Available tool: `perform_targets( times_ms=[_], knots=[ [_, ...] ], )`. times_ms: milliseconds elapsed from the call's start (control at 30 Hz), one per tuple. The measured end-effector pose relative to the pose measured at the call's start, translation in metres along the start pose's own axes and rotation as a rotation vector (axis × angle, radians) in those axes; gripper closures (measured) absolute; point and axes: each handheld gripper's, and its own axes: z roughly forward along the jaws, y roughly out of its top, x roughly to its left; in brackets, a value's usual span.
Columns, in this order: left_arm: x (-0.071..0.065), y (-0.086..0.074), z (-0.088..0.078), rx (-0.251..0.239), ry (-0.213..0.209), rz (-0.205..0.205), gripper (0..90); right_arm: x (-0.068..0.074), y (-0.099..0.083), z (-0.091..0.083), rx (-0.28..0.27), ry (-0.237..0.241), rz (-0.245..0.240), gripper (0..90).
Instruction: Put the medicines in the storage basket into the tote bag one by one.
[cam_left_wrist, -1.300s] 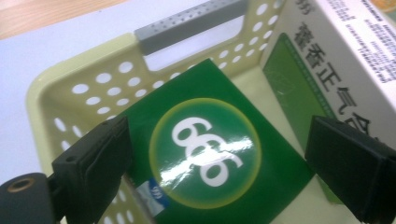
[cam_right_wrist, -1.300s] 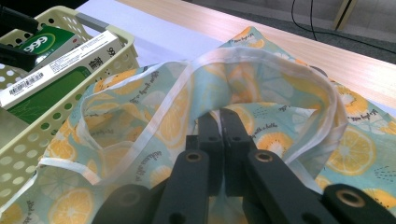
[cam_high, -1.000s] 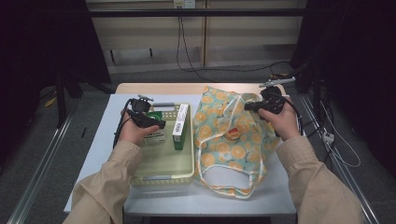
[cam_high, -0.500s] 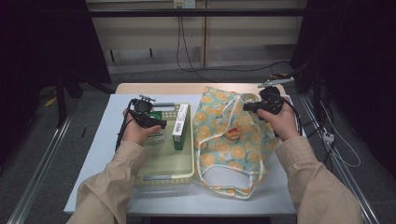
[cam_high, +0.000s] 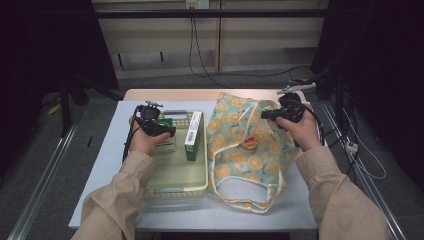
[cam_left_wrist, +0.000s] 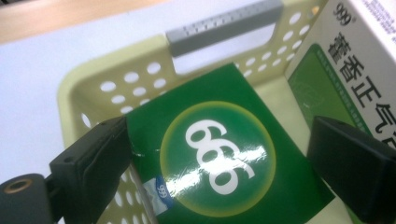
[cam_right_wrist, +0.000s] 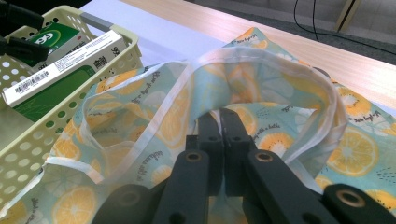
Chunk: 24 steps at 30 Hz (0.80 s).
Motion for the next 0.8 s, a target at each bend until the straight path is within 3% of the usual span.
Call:
perform_targets(
  times_ms=[100, 200, 367, 467, 533, 600, 733, 800],
  knots=[
    [-0.001, 0.000, 0.003, 0.020, 0.015, 0.009, 2.5, 0.000, 0.000, 0.001, 0.003, 0.002, 0.002, 90.0],
    [-0.003, 0.000, 0.003, 0.021, 0.010, 0.017, 4.0, 0.001, 0.000, 0.002, 0.000, 0.003, -0.003, 90.0],
    [-0.008, -0.001, 0.003, 0.016, -0.031, 0.039, 12.4, 0.001, 0.000, 0.002, 0.001, 0.006, 0.001, 90.0],
    [-0.018, 0.000, -0.002, -0.005, -0.058, 0.102, 28.2, 0.001, 0.000, 0.002, -0.002, 0.006, -0.001, 90.0],
    [-0.023, 0.000, -0.003, -0.013, -0.080, 0.118, 31.0, 0.001, 0.000, 0.003, -0.003, 0.006, 0.001, 90.0],
    [-0.024, 0.000, -0.005, -0.008, -0.069, 0.145, 33.9, 0.001, 0.000, 0.003, -0.003, 0.006, 0.002, 90.0],
    [-0.013, 0.003, -0.012, -0.060, -0.106, 0.077, 32.4, 0.003, 0.001, 0.003, -0.002, 0.006, -0.004, 89.9],
    [-0.006, 0.005, -0.017, -0.087, -0.072, 0.037, 19.6, 0.003, 0.002, 0.002, -0.003, 0.006, -0.007, 89.9]
  ],
)
